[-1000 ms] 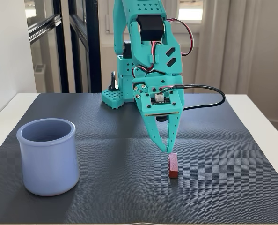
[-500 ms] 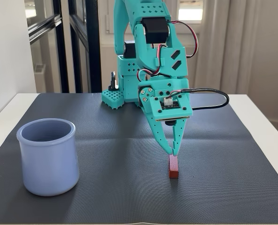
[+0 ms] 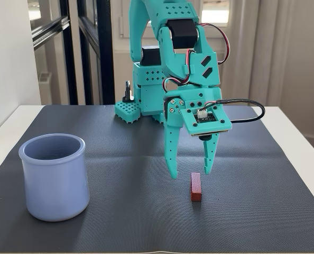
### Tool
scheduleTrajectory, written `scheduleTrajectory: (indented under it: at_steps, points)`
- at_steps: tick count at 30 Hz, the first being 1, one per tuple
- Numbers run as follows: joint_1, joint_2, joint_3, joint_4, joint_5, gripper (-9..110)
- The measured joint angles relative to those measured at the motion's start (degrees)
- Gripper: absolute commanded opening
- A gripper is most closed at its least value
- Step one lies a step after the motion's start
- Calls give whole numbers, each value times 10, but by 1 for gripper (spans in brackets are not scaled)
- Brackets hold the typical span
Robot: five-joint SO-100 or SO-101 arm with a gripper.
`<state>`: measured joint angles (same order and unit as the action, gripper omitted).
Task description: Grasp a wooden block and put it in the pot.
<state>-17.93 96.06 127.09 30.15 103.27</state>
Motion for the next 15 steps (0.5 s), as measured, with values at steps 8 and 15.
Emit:
scheduleTrajectory:
  at_steps: [8,15]
  points:
    - [-16,-51,-3,0,0,22]
    - [-16,-56,-25,0,0,22]
